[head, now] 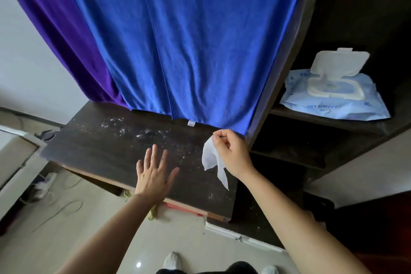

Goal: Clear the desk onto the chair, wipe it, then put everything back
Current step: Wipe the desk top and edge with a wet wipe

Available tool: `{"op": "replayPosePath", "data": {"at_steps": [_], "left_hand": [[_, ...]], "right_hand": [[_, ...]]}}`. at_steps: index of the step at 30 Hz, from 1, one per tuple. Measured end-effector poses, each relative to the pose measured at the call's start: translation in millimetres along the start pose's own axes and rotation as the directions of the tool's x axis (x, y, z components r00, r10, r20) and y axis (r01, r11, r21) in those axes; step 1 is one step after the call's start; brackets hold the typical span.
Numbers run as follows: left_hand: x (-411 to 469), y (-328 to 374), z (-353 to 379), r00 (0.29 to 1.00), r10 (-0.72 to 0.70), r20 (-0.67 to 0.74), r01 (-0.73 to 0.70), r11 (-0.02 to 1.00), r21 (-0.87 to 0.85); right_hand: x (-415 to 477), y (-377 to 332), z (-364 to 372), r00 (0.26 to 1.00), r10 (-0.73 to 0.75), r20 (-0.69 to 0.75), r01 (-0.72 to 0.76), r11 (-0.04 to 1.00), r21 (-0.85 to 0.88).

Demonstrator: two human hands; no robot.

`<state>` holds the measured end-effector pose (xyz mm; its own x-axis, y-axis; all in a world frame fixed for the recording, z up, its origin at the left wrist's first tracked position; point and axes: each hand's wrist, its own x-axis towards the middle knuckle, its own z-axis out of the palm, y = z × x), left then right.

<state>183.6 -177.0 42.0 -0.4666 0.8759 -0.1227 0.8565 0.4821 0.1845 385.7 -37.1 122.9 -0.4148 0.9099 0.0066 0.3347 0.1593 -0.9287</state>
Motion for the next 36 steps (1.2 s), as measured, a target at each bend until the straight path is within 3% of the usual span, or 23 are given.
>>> {"op": "replayPosePath", "data": {"at_steps": [9,11,14,16,18,20,23,28,32,36], "left_hand": [[36,-68,17,0.988,0.114,0.107,-0.109,0.993,-0.049],[43,-69,30,0.982,0.138,0.128,-0.132,0.99,-0.057],[50,-69,53,0.973,0.156,0.168,-0.154,0.988,-0.028],[53,-69,68,0.971,0.146,0.188,-0.146,0.989,-0.016],[54,-70,82,0.974,0.131,0.187,-0.131,0.991,-0.013],[54,-70,94,0.976,0.116,0.186,-0.117,0.993,-0.009],[53,-71,109,0.982,0.092,0.166,-0.094,0.996,0.008],[54,-75,122,0.994,0.029,0.109,-0.032,0.999,0.021],[61,-76,127,0.996,-0.021,0.083,0.018,0.999,0.035],[64,-78,136,0.999,-0.01,0.042,0.007,0.998,0.061]], "right_hand": [[9,37,56,0.974,0.169,-0.147,-0.183,0.979,-0.085],[10,62,53,0.951,0.251,-0.181,-0.283,0.942,-0.179],[7,100,57,0.908,0.32,-0.27,-0.411,0.802,-0.432],[0,118,70,0.922,0.248,-0.298,-0.377,0.754,-0.538],[-9,128,92,0.958,0.137,-0.252,-0.269,0.731,-0.627],[-18,136,116,0.974,0.114,-0.194,-0.218,0.695,-0.685],[-29,144,146,0.97,0.166,-0.175,-0.241,0.7,-0.672],[-39,148,162,0.929,0.199,-0.313,-0.358,0.702,-0.616],[-25,155,170,0.928,0.35,-0.127,-0.33,0.614,-0.717],[19,164,172,0.965,0.258,0.044,-0.121,0.589,-0.799]]}}
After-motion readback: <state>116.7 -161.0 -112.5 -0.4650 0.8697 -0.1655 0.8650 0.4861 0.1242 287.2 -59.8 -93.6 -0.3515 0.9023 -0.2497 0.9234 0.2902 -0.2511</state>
